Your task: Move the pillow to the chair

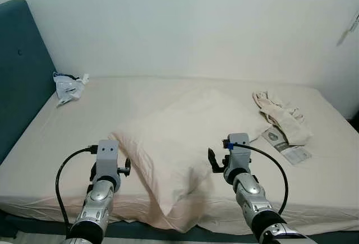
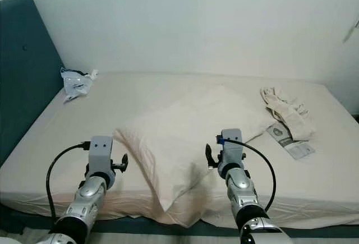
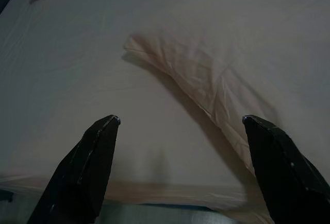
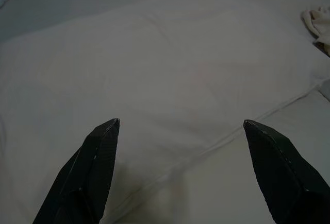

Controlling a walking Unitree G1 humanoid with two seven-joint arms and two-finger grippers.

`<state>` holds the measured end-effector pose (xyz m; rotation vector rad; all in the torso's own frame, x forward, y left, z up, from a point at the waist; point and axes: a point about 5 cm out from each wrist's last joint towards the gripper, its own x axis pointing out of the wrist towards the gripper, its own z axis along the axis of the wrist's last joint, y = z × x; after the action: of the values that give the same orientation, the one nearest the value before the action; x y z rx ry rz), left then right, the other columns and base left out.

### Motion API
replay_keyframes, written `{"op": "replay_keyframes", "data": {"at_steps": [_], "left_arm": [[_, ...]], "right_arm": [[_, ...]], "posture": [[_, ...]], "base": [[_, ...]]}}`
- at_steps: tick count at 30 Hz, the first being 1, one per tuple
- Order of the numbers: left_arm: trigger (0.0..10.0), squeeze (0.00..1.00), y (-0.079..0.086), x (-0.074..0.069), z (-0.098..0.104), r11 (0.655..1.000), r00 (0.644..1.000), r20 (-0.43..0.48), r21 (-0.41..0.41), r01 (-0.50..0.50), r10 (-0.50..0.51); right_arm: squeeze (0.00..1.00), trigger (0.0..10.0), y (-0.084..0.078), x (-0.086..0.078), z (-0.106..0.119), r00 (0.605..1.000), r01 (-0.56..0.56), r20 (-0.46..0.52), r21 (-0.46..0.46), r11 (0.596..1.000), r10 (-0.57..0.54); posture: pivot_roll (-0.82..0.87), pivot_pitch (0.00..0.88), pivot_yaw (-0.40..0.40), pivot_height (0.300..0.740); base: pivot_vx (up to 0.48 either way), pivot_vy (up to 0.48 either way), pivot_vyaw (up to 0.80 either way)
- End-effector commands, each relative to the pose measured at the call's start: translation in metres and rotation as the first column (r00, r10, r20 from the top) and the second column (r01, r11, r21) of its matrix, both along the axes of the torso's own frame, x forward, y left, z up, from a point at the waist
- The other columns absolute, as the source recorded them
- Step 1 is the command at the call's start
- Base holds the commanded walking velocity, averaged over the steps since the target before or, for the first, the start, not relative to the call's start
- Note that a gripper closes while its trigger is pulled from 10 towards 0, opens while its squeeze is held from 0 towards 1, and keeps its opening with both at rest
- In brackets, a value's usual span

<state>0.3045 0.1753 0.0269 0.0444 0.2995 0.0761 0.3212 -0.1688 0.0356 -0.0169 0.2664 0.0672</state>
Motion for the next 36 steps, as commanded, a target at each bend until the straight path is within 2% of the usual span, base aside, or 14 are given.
{"op": "replay_keyframes", "data": {"at_steps": [1,9,26,36], "left_arm": [[10.0,0.00,0.0007,0.0009,0.0018,1.000,1.000,0.013,-0.007,0.004,-0.004],[10.0,0.00,-0.0046,0.0009,0.0027,0.999,0.999,0.027,-0.024,0.045,-0.044],[10.0,0.00,-0.0055,0.0003,0.0027,0.999,0.998,0.035,-0.020,0.046,-0.045],[10.0,0.00,-0.0013,-0.0005,0.0050,0.999,0.997,0.066,-0.016,0.029,-0.028]], "right_arm": [[0.00,10.0,-0.0001,-0.0028,-0.0057,0.999,0.001,-0.038,-0.010,1.000,-0.002],[0.00,10.0,-0.0052,-0.0068,-0.0095,0.998,0.035,-0.046,-0.012,0.999,-0.035],[0.00,10.0,-0.0067,-0.0047,-0.0070,0.999,0.036,-0.040,-0.014,0.999,-0.037],[0.00,10.0,-0.0030,-0.0030,-0.0058,0.999,0.024,-0.039,-0.012,1.000,-0.025]], "posture": [[-0.02,0.037,-0.045,0.740],[-0.03,0.043,-0.031,0.740],[-0.03,0.043,-0.037,0.740],[-0.02,0.046,-0.044,0.740]], "base": [[0.000,0.000,0.00],[0.171,0.000,0.00],[0.308,0.000,0.00],[0.000,0.000,0.00]]}}
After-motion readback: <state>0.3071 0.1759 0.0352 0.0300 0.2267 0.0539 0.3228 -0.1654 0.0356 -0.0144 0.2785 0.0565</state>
